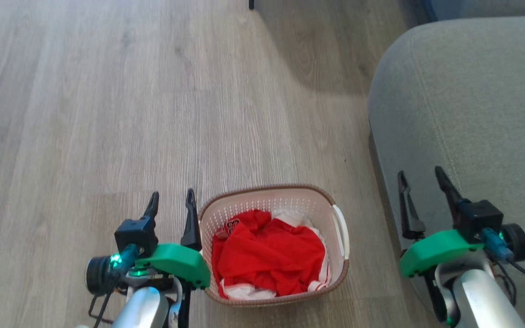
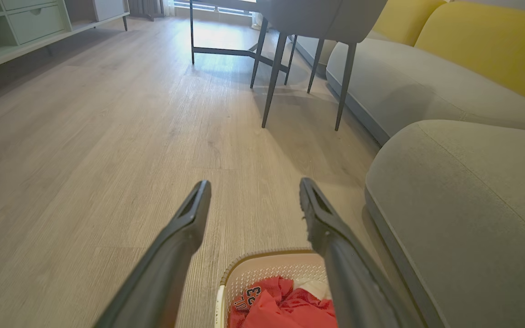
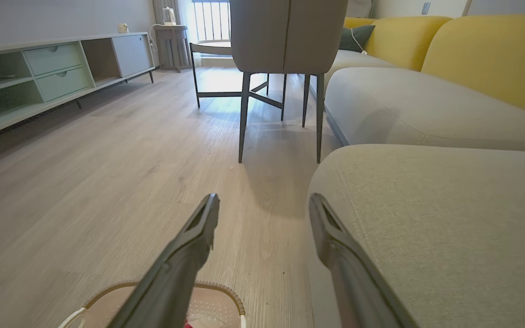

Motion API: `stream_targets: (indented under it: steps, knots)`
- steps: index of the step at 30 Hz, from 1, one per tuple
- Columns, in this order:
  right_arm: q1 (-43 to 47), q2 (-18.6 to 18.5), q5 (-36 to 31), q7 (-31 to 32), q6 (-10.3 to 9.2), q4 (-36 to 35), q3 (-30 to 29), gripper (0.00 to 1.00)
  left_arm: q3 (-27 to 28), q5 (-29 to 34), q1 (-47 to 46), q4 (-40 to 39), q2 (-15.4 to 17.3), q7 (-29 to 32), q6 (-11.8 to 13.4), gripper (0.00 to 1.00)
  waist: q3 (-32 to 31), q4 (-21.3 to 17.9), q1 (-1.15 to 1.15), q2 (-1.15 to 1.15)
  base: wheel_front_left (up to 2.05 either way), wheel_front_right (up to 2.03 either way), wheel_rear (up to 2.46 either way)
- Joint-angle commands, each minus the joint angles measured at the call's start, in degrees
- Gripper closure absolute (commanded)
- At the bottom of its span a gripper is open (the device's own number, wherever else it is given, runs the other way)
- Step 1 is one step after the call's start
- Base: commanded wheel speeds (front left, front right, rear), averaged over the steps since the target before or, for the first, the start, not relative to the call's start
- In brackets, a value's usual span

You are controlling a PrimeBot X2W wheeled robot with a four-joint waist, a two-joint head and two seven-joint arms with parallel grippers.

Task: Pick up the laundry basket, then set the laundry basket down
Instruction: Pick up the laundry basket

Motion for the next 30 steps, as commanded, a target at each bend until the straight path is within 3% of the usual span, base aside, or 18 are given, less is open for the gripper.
stream_targets:
  steps: [1,9,18,30]
  knots:
    - [-2.76,-0.61,0.87,-0.45,0.41,-1.07,1.74,0.00,1.48,-0.41,-2.54,-1.09,-0.05,-0.37,0.34,0.00,1.01,0.00,0.00,0.00,0.00,0.00,0.00]
    - [-8.09,-3.76,4.64,-0.45,0.41,6.26,6.22,0.00,-0.74,-2.78,-6.99,4.42,-0.05,-0.37,0.68,0.00,8.78,0.64,0.00,0.00,0.00,0.00,0.00]
    - [-18.64,-6.16,10.17,-0.45,0.41,16.72,13.91,0.00,-5.11,-6.14,-15.05,15.83,-0.05,-0.37,0.95,0.00,19.12,1.24,0.00,0.00,0.00,0.00,0.00]
    - [-30.33,-5.83,19.93,-0.41,0.41,31.55,21.28,0.00,-12.05,-13.36,-25.31,26.99,-0.05,-0.37,-0.55,0.00,30.20,2.66,0.00,0.00,0.00,0.00,0.00]
